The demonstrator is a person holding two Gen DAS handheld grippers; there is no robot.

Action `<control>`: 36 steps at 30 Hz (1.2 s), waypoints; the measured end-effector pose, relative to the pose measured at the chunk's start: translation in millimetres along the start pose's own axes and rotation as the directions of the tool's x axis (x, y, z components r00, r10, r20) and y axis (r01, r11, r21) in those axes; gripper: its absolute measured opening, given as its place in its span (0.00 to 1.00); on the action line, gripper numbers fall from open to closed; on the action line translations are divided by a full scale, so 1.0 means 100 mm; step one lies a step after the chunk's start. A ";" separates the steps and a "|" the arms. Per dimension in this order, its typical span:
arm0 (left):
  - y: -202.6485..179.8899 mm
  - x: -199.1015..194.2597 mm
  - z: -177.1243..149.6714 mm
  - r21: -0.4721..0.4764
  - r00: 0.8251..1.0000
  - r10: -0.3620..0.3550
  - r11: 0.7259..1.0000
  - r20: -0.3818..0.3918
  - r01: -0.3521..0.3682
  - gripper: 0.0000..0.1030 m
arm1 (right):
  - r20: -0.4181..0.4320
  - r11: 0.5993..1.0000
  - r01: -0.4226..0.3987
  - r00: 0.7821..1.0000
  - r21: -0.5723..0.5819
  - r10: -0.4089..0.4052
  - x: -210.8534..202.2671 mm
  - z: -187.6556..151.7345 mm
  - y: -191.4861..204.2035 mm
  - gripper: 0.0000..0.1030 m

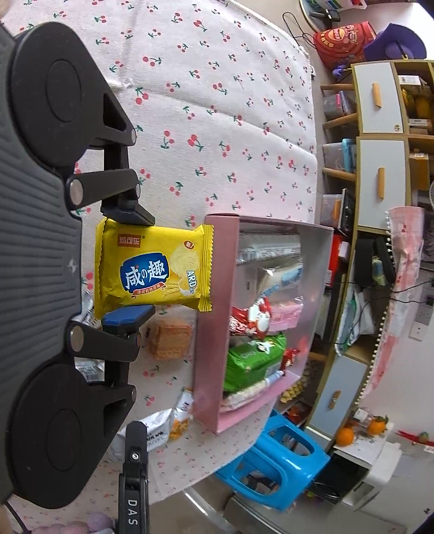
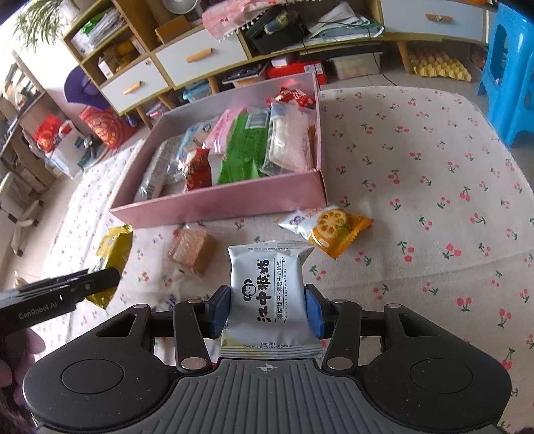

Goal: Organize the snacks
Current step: 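Carry the yellow bag and white pack into the pink box and release both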

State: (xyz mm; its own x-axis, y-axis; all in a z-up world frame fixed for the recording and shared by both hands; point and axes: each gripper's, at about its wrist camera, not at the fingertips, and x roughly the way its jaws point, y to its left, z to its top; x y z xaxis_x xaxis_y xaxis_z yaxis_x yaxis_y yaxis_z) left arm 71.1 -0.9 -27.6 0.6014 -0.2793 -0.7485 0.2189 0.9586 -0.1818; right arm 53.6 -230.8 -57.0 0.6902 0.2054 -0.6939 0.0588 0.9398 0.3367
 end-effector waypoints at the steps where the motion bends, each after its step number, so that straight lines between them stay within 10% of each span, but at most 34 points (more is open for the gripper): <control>1: -0.01 0.00 0.01 -0.006 1.000 -0.002 1.000 0.005 0.002 0.45 | 0.005 1.000 -0.006 1.000 0.008 0.006 -0.01 0.02 0.01 0.45; 20: -0.24 0.34 0.60 -0.024 0.986 -0.058 0.998 0.153 0.063 0.45 | 0.178 0.997 -0.075 0.982 0.026 0.070 0.00 0.76 0.28 0.45; 36: -0.22 0.72 0.50 0.014 0.992 -0.044 0.999 0.116 0.043 0.45 | 0.222 0.997 -0.073 0.972 -0.008 0.073 0.57 1.20 0.34 0.45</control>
State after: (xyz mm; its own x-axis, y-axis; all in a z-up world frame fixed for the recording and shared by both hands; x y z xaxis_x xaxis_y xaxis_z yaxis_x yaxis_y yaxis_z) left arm 147.9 -44.8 -45.3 0.6765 -0.3256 -0.6606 0.2547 0.9450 -0.2050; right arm 181.7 -220.3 -8.6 0.8355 0.2075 -0.5088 0.0023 0.9246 0.3809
